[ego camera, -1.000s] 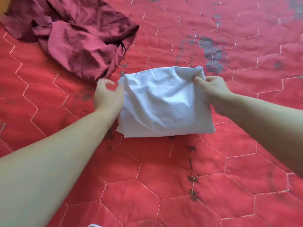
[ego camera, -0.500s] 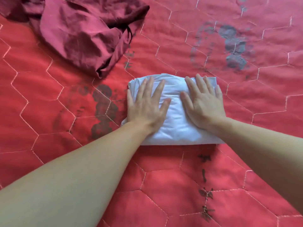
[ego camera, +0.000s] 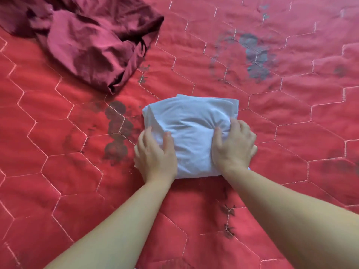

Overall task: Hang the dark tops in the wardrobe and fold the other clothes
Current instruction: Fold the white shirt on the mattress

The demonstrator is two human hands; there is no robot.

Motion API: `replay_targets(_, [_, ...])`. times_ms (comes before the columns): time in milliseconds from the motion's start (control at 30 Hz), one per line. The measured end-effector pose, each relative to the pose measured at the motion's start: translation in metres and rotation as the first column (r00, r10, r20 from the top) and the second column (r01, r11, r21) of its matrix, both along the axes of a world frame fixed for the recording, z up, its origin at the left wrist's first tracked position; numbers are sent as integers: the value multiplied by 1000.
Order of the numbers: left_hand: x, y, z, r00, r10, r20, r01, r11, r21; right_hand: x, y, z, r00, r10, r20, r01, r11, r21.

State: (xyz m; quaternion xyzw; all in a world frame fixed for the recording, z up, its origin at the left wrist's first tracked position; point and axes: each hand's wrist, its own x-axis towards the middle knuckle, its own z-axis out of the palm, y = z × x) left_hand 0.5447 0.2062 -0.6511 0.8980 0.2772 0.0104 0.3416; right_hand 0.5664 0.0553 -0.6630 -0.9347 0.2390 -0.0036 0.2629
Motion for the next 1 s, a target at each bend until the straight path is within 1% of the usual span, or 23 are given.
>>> replay_targets(67, [2, -5, 9, 980, 187, -63, -195, 964, -180, -5, 1, 6, 994, -110, 10, 107, 977, 183])
replay_targets(133, [2, -10, 15, 944, 286, -164, -325, 893, -310, -13, 2, 12, 982, -189, -19, 184, 924, 334])
replay_targets(233, [-10, -17, 21, 904, 297, -307, -407, 819, -404, -25, 0, 18, 956, -266, -124, 293, 842, 453])
replay_targets(367, [-30, -15, 23, 888, 264, -377, -447, 690, -570, -46, -16, 25, 923, -284, -259, 384, 686, 618])
replay_targets(400, [-36, -13, 24, 887, 257, -383, -449, 672, -589, -52, -21, 26, 913, -291, -286, 408, 653, 638])
replay_targets(467, [-50, -10, 24, 883, 255, -394, -455, 671, -586, -68, -31, 26, 905, -301, -302, 426, 629, 650])
replay_targets(567, [-75, -11, 23, 887, 223, -404, -427, 728, -536, -98, -41, 26, 901, -295, -319, 435, 632, 641])
replay_targets(633, [-99, -14, 25, 877, 193, -440, -424, 744, -517, -124, -46, 26, 880, -308, -363, 474, 630, 615])
replay_targets(733, [-142, -18, 29, 823, 143, -550, -472, 712, -521, -165, -52, 26, 859, -290, -423, 503, 636, 586])
replay_targets(800, [-169, -20, 34, 804, 122, -583, -491, 688, -534, -186, -57, 30, 863, -261, -433, 491, 640, 592])
replay_targets(900, [-191, -22, 53, 819, 128, -559, -484, 676, -555, -198, -60, 52, 892, -213, -399, 432, 658, 616])
replay_targets(1000, [-184, -20, 103, 876, 168, -451, -448, 629, -635, -181, -59, 99, 942, -158, -296, 323, 661, 677])
